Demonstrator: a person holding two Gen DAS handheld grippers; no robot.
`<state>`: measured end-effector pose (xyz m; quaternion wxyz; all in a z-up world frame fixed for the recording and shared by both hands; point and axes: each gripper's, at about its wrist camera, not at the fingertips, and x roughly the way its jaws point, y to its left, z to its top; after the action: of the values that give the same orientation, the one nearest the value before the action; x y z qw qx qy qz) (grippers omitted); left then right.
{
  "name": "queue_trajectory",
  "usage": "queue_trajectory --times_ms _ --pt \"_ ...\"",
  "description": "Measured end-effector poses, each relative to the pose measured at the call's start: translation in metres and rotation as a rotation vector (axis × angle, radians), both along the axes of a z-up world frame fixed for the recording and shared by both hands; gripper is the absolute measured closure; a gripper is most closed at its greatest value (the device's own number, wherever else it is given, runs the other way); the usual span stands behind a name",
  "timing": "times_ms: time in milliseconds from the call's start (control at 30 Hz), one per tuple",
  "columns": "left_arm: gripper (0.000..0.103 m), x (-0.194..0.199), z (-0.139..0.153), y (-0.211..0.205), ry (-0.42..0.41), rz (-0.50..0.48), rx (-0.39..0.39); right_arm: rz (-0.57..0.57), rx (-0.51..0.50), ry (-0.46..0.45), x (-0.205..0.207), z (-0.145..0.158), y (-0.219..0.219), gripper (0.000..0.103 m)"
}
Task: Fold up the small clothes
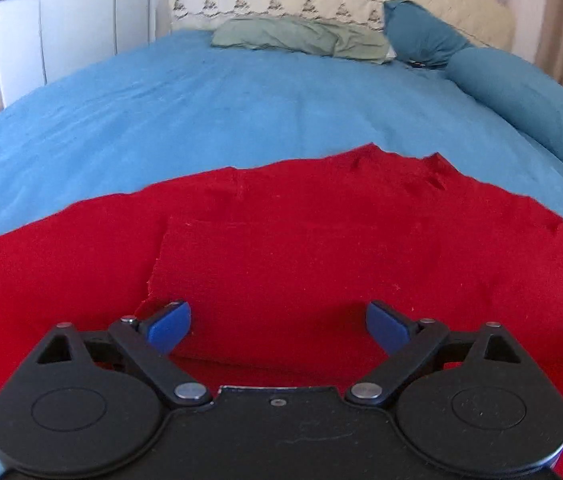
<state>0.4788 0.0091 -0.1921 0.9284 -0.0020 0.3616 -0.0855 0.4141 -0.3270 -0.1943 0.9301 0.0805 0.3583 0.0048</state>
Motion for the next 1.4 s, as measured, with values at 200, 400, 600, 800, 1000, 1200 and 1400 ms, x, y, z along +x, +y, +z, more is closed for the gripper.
queue_trajectory --times_ms 200,400,600,800,1000,1200,1400 --pt "0.003 -0.008 0.017 -0.010 0.007 -0.005 0.048 0.013 0.015 0.009 0.004 0.019 -0.004 0.000" --pt "0.002 -0.041 0.081 0.000 -0.064 0.047 0.064 0.008 -0.023 -0.106 -0.035 0.078 0.010 0.000" --pt "0.000 -0.091 0.150 0.048 -0.128 0.123 0.015 0.043 0.015 -0.143 -0.067 0.126 0.042 0.000" --pt "0.000 -0.133 0.173 0.141 -0.127 0.276 -0.082 0.086 -0.018 -0.123 -0.073 0.150 0.096 0.000" --pt "0.004 -0.159 0.147 0.243 -0.089 0.462 -0.185 0.122 -0.004 -0.089 -0.070 0.142 0.144 0.000" --pt "0.025 -0.165 0.087 0.325 -0.026 0.595 -0.298 0.128 0.004 -0.057 -0.064 0.124 0.169 0.000" --pt "0.048 -0.142 0.035 0.367 0.029 0.701 -0.367 0.133 -0.019 -0.039 -0.060 0.107 0.178 0.000"
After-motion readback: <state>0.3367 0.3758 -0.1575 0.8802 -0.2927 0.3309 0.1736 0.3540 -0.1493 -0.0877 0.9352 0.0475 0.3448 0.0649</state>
